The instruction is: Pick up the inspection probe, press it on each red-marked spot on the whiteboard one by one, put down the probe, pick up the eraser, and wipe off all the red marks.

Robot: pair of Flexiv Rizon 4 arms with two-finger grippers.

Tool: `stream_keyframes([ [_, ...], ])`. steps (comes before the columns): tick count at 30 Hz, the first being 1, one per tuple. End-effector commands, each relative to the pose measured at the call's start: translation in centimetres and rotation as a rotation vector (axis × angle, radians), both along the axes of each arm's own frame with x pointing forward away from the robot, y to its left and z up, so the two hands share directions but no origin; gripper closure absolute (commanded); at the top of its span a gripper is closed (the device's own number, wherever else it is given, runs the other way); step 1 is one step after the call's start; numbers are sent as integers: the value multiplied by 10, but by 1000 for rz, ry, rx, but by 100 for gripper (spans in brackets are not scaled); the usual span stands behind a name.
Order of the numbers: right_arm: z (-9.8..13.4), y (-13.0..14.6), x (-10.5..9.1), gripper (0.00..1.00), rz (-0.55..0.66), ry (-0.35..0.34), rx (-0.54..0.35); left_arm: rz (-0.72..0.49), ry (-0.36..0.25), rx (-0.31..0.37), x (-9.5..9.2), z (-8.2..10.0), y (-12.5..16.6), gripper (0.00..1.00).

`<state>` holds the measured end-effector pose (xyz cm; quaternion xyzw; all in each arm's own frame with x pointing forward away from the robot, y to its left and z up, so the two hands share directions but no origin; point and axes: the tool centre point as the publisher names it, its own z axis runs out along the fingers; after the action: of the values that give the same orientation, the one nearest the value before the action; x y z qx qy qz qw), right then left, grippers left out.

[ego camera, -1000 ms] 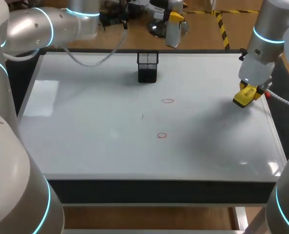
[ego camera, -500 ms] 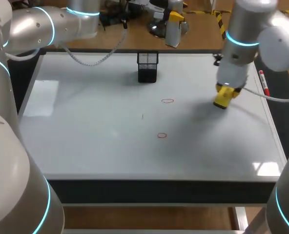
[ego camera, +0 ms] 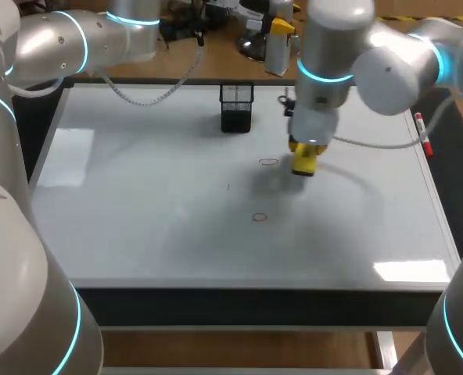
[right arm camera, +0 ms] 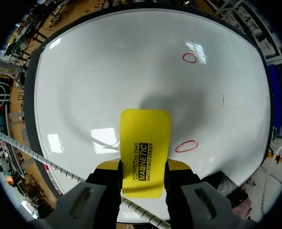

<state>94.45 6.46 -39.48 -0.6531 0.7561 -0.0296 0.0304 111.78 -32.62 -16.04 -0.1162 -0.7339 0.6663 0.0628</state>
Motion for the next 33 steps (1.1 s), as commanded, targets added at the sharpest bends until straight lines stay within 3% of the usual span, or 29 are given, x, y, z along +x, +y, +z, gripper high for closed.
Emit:
stream_keyframes([
  [1,-9,31,8,100,36,20,-79,-5,1,0,2,1,-1,100],
  [18,-20,94,25,100,156,25,-64,-5,1,0,2,1,-1,100],
  [33,-30,111,24,100,186,47,-47,-5,1,0,2,1,-1,100],
])
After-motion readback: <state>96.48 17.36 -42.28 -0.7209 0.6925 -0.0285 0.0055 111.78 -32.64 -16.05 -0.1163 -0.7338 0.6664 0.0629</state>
